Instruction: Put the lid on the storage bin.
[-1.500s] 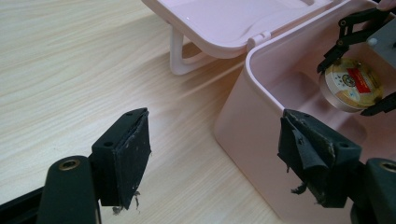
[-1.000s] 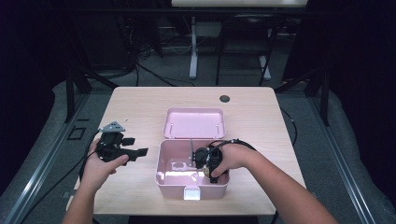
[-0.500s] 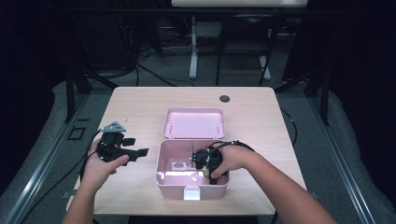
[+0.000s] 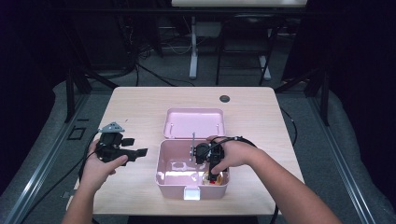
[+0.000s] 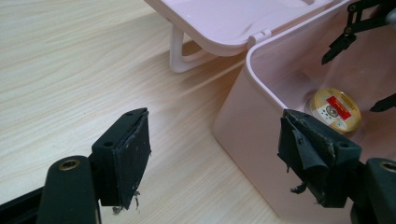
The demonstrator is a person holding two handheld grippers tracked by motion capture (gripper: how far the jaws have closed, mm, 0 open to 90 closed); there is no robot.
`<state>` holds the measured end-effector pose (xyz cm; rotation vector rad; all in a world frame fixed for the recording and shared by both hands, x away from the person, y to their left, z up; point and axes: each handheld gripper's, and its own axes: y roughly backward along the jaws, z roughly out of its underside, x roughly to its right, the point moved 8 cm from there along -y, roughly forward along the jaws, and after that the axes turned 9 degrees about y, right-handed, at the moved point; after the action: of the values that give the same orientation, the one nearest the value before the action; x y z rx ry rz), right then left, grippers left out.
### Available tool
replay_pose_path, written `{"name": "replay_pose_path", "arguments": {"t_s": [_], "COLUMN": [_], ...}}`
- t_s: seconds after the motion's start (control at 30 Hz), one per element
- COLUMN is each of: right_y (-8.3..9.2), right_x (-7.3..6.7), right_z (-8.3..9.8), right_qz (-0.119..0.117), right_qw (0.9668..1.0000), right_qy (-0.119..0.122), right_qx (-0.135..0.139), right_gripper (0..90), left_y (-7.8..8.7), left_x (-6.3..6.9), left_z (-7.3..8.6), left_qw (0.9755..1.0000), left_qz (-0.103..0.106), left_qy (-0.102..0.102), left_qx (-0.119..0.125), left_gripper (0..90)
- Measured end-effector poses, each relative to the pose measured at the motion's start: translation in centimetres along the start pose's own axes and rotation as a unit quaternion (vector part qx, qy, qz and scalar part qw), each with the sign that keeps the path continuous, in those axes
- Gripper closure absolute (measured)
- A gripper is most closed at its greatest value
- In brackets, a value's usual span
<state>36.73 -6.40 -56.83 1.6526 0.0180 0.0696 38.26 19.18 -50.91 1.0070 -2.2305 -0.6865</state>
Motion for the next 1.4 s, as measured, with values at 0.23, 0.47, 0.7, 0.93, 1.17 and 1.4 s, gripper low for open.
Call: {"name": "replay_pose_path", "arguments": {"t_s": [0.23,0.47,0.7,0.93,1.17,1.4], "right_y": [1.6,3.7,5.1,6.3,7.1,7.5], "right_x": [0.0,0.2,0.6,0.6,0.8,0.9], "right_z": [-0.3,-0.3,0.4,0.8,1.2,1.6], "right_qz": [0.007,0.014,0.028,0.043,0.059,0.068], "right_qw": [0.9999,0.9984,0.9957,0.9924,0.9896,0.9870], "right_qy": [-0.006,-0.043,-0.063,-0.075,-0.084,-0.096], "right_qx": [0.006,0.034,0.062,0.087,0.100,0.110], "right_gripper": [17.5,14.0,12.9,17.2,23.9,28.3], "left_y": [-0.3,-0.6,-0.7,-0.8,-0.7,-0.9], "left_x": [0.3,0.9,1.7,2.5,2.8,3.3], "left_z": [0.2,0.2,0.1,-0.1,-0.2,-0.1], "left_qw": [0.9999,0.9998,0.9995,0.9992,0.9990,0.9983], "left_qz": [0.006,0.016,0.024,0.019,0.022,0.024], "left_qy": [-0.002,-0.002,-0.016,-0.036,-0.039,-0.053], "left_qx": [-0.009,-0.009,-0.011,-0.002,0.003,0.005], "left_gripper": [25.4,23.2,20.2,25.6,35.8,45.3]}}
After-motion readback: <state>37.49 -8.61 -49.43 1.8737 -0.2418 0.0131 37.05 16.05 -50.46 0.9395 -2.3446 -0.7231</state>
